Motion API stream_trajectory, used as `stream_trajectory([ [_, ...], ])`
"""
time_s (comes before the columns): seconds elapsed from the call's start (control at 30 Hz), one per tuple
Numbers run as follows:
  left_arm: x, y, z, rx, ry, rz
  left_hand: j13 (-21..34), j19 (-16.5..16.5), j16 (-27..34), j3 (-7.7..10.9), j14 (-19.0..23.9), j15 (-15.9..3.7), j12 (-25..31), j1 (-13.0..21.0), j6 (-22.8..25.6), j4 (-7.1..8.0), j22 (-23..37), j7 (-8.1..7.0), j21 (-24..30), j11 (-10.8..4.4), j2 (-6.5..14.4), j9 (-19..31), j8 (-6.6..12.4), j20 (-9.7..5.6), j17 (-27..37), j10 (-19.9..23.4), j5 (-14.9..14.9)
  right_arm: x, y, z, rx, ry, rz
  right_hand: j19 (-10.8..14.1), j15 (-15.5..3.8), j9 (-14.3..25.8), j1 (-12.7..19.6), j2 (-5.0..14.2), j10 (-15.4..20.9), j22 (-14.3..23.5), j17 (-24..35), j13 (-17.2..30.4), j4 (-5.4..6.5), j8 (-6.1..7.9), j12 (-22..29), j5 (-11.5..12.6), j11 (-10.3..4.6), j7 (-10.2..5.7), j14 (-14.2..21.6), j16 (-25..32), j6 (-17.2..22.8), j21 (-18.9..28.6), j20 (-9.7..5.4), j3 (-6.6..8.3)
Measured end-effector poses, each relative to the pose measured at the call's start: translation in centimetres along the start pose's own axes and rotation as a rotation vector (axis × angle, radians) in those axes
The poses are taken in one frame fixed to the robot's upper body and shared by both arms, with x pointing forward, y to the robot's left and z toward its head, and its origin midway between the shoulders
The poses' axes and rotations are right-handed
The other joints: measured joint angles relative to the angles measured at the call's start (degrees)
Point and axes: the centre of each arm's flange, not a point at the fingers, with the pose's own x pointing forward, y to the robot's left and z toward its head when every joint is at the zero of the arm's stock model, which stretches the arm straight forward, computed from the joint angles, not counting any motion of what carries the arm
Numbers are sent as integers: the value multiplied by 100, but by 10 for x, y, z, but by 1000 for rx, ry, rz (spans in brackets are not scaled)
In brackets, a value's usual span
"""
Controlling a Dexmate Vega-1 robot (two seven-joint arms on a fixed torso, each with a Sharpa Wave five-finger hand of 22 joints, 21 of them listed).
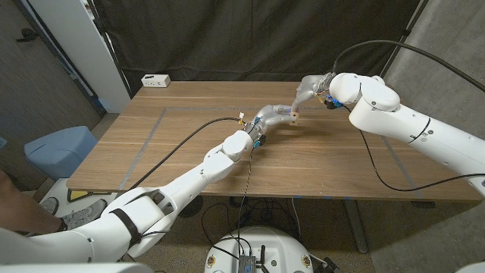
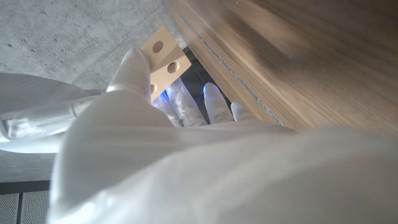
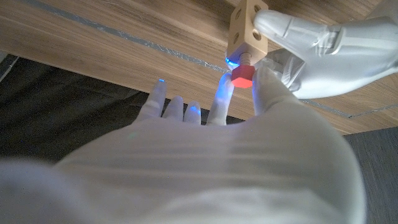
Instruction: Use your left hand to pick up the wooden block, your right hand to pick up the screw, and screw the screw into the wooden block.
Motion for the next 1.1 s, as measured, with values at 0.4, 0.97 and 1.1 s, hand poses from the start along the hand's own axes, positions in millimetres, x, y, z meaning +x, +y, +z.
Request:
stream_trajectory([
  [0.4,0,-1,0,0,0,-2,0,0,-22,13,0,0,0,0,0,12,0,0,0,0,0,0,0,0,0,0,-8,-1,1,-1,4,6,-4,19,-40,112,-38,67,98,0,-1,0,59,195,0,-23,-54,-20,40,0,142,0,-20,-61],
  [0.97,1,-1,0,2,2,-8,0,0,-22,13,0,0,0,0,0,12,0,0,0,0,0,0,0,0,0,0,6,0,2,-2,-10,30,-13,70,-111,247,-200,155,267,0,-1,0,100,425,22,-24,-124,-93,112,22,379,0,-9,-149],
  [1.1,1,-1,0,2,2,-8,0,0,-22,12,0,0,-2,0,0,12,0,0,0,0,0,0,0,0,30,0,6,0,3,-1,-14,35,-13,70,-111,280,-290,149,328,0,-1,-1,141,471,22,-24,-123,-95,112,22,443,0,-9,-190],
])
